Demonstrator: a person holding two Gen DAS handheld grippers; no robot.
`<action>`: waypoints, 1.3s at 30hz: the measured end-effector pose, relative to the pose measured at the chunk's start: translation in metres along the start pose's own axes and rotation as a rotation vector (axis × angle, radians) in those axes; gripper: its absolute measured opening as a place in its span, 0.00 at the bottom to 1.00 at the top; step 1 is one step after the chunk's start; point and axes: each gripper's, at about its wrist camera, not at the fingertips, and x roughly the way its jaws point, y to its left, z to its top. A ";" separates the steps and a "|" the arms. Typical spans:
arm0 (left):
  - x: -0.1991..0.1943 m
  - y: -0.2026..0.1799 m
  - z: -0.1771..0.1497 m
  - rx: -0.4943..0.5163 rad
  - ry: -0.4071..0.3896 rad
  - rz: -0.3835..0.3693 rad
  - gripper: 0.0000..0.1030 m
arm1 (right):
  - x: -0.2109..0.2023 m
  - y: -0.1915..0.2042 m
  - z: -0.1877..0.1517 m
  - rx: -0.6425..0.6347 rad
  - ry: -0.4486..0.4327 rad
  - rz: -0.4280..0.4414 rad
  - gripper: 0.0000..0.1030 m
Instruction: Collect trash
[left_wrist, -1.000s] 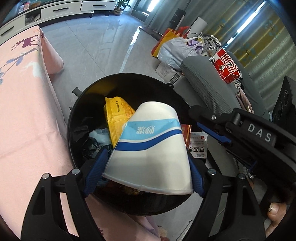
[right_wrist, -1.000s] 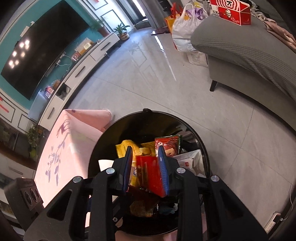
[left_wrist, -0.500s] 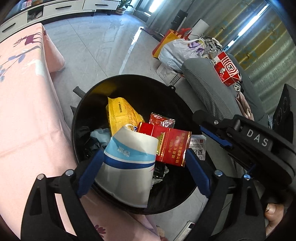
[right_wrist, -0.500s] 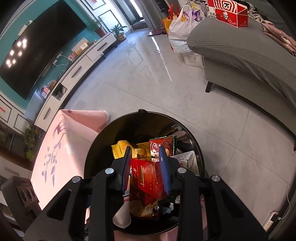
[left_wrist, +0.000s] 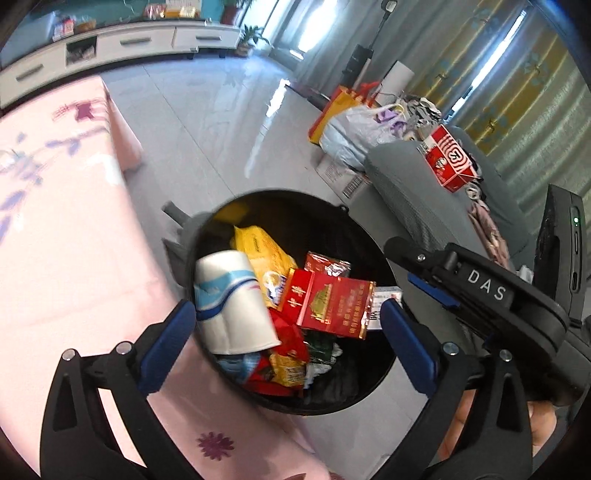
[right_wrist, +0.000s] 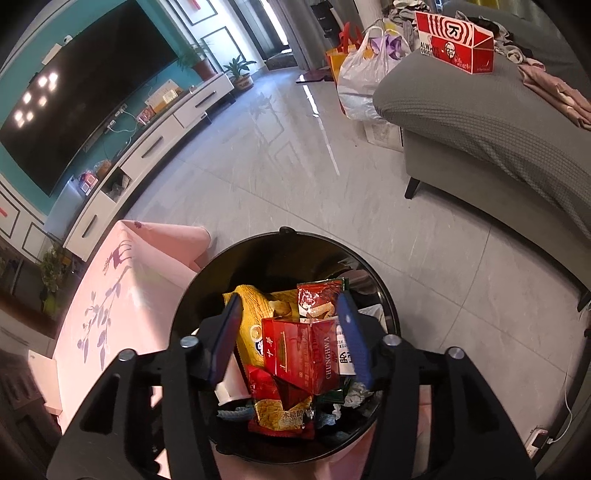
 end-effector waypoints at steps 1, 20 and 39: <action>-0.005 -0.001 0.000 0.004 -0.022 0.028 0.97 | -0.001 0.000 0.000 -0.001 -0.006 -0.004 0.58; -0.129 -0.015 -0.020 0.088 -0.281 0.153 0.97 | -0.062 0.025 -0.017 -0.138 -0.162 -0.053 0.97; -0.135 0.004 -0.048 -0.019 -0.229 0.119 0.97 | -0.114 0.032 -0.038 -0.246 -0.283 -0.137 0.97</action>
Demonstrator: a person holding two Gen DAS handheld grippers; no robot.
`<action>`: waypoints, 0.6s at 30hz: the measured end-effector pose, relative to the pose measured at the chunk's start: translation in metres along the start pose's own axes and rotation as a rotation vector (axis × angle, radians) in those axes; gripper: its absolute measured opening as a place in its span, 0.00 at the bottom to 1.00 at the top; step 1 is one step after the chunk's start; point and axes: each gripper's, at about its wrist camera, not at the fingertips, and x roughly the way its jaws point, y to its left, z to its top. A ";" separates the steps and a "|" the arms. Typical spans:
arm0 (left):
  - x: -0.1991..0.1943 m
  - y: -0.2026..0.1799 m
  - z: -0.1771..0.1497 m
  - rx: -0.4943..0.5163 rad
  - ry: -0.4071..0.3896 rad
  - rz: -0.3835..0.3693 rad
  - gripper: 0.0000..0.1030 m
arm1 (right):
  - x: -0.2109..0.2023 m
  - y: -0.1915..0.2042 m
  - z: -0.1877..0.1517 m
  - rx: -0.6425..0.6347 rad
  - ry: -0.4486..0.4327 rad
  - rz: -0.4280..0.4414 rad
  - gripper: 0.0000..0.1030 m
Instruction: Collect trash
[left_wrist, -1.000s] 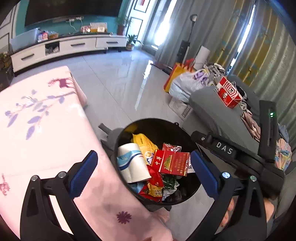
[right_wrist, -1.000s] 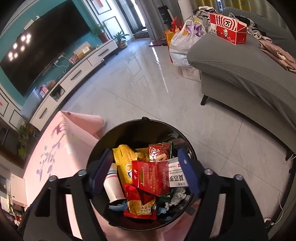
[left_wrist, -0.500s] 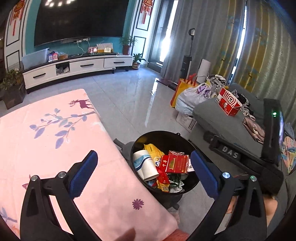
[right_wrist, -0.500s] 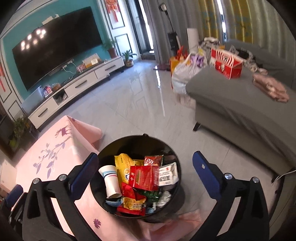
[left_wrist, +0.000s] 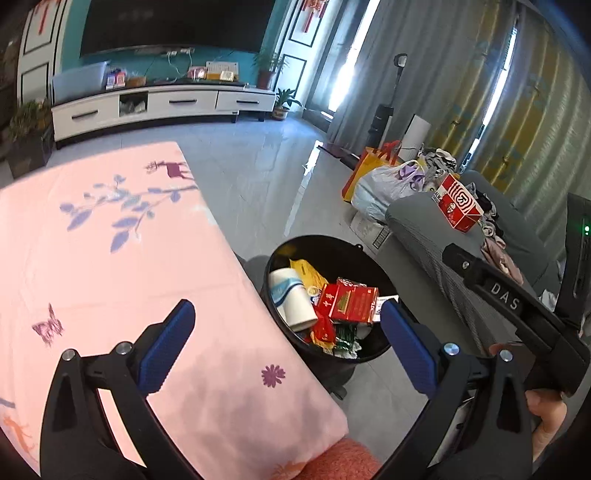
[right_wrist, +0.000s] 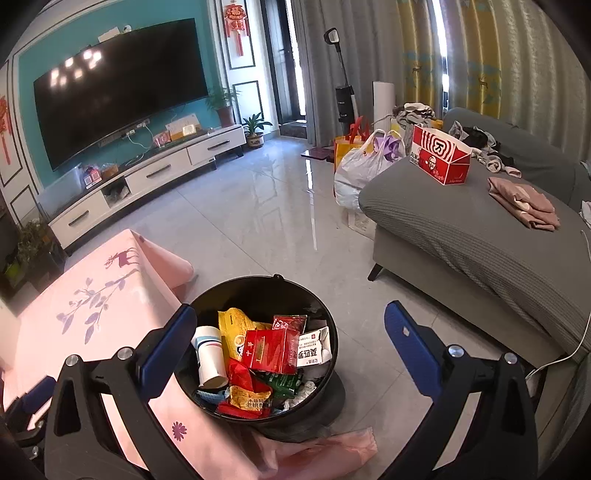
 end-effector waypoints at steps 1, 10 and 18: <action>0.001 0.000 -0.001 0.000 0.005 -0.005 0.97 | -0.001 0.000 -0.001 0.000 0.000 -0.004 0.97; 0.003 -0.004 -0.004 0.006 0.006 0.009 0.97 | 0.000 0.000 -0.001 0.001 0.006 -0.018 0.97; 0.003 -0.006 -0.006 0.023 0.003 0.016 0.97 | 0.003 0.001 -0.004 -0.006 0.016 -0.032 0.97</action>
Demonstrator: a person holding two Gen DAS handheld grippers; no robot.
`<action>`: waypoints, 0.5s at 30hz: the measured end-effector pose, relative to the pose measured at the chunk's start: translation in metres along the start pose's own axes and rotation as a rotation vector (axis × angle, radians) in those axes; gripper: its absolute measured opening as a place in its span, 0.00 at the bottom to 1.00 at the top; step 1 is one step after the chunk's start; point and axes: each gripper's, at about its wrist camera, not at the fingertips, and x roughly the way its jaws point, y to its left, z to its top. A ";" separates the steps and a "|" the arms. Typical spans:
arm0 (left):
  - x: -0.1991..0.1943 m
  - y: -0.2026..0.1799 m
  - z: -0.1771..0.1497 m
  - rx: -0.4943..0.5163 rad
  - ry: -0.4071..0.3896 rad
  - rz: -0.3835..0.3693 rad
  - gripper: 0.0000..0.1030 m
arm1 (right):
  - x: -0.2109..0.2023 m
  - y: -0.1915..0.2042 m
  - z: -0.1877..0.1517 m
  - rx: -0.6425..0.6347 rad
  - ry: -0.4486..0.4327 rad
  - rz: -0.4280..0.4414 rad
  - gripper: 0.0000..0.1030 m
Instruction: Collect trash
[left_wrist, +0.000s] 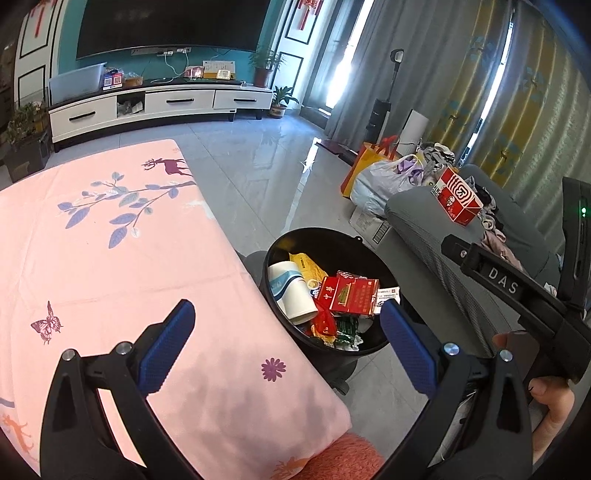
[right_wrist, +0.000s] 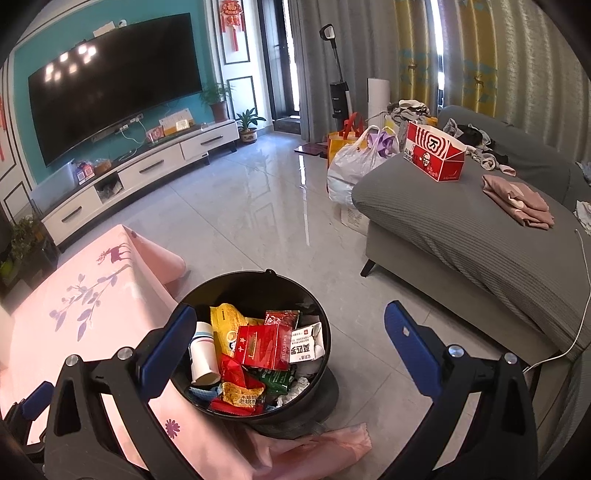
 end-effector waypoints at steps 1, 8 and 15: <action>0.000 0.000 0.000 0.000 0.000 -0.001 0.97 | 0.000 0.000 0.000 -0.001 0.001 -0.004 0.97; -0.002 0.001 0.000 -0.002 0.000 -0.013 0.97 | -0.002 0.000 -0.001 -0.004 0.000 -0.017 0.97; -0.006 0.003 -0.001 -0.007 -0.006 -0.027 0.97 | -0.002 0.000 0.000 -0.009 0.001 -0.020 0.97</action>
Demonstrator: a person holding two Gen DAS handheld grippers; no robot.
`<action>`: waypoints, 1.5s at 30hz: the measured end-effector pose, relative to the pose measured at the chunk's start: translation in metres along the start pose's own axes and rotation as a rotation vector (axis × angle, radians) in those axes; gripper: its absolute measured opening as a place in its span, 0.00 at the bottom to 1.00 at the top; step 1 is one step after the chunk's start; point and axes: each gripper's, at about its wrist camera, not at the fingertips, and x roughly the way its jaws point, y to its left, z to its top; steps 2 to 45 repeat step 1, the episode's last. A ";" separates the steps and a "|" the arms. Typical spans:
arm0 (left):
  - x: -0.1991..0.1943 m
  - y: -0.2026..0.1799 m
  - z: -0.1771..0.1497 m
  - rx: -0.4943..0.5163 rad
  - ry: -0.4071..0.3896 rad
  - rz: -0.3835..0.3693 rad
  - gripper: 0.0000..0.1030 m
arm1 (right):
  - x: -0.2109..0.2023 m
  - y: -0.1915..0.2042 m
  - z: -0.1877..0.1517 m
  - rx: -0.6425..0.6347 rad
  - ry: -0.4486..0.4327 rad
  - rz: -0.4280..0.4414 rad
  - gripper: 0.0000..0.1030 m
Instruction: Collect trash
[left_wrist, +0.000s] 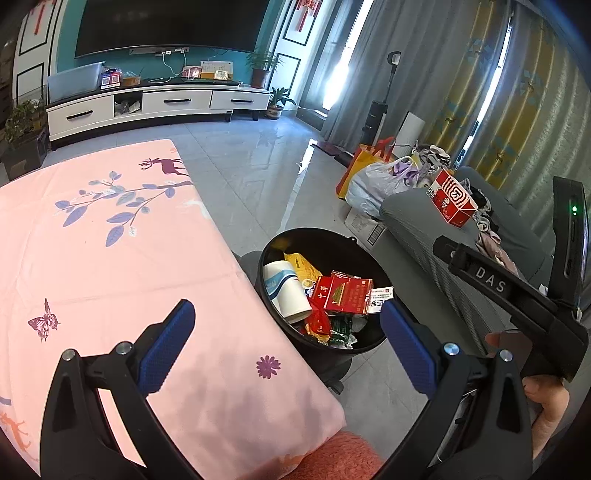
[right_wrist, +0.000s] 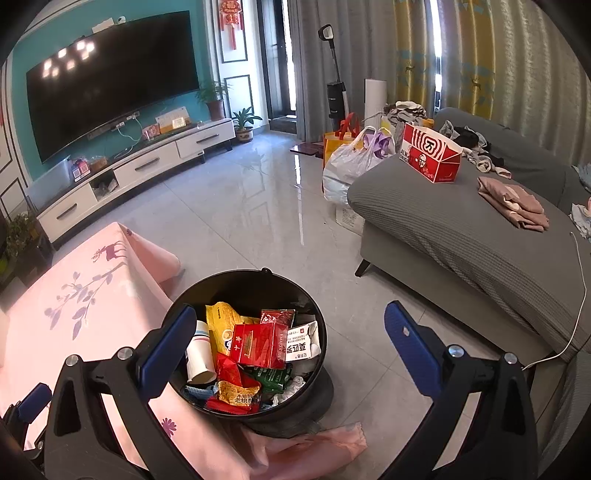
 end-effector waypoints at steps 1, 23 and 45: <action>0.000 0.000 0.000 0.004 -0.001 -0.002 0.97 | 0.000 0.000 0.000 0.000 -0.001 0.000 0.97; 0.000 0.000 0.000 0.004 -0.001 -0.002 0.97 | 0.000 0.000 0.000 0.000 -0.001 0.000 0.97; 0.000 0.000 0.000 0.004 -0.001 -0.002 0.97 | 0.000 0.000 0.000 0.000 -0.001 0.000 0.97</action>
